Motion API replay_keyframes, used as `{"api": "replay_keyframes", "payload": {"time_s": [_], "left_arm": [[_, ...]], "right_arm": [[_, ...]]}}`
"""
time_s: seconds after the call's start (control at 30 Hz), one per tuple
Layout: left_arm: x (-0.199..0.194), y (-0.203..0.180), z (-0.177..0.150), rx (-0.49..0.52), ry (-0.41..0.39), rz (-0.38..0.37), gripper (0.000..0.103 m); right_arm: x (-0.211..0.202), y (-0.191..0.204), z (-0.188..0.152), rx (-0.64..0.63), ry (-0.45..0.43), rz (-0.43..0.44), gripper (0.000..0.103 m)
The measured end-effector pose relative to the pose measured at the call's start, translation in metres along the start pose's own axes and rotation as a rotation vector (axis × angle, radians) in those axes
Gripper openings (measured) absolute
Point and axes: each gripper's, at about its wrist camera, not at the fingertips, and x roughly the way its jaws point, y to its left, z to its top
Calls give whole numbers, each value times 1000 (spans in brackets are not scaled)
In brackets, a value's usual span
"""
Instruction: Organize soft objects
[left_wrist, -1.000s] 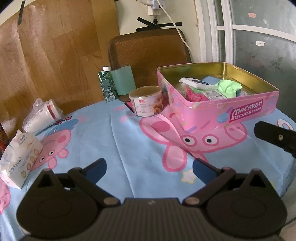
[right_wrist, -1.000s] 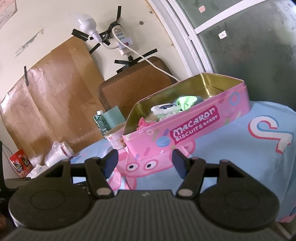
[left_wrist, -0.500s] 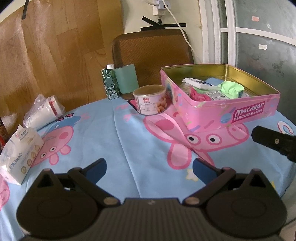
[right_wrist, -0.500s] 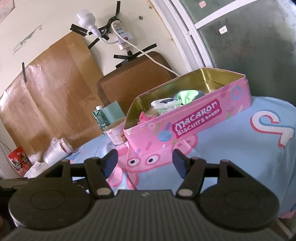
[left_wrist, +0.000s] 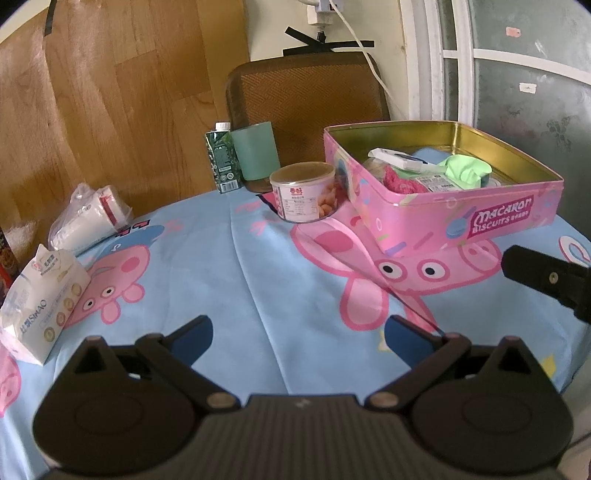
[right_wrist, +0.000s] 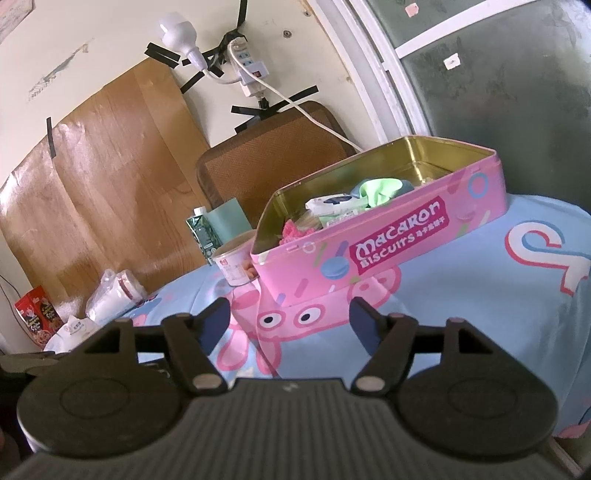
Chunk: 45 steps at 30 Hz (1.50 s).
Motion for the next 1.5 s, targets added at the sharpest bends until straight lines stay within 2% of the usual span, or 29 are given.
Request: {"api": "replay_keyframes", "payload": {"time_s": [0.3,0.53,1.5], "left_arm": [[-4,-4,2,12,-8,3,103],[-7,-10,4,28,-19,1,103],[-3,-30,2,83,8,-9,103]], "right_arm": [[-4,1,0,2,-15,-4,74],[-12,4,2,-29,-72,-14,74],[-13,-10,-1,15,-79,-17,74]]}}
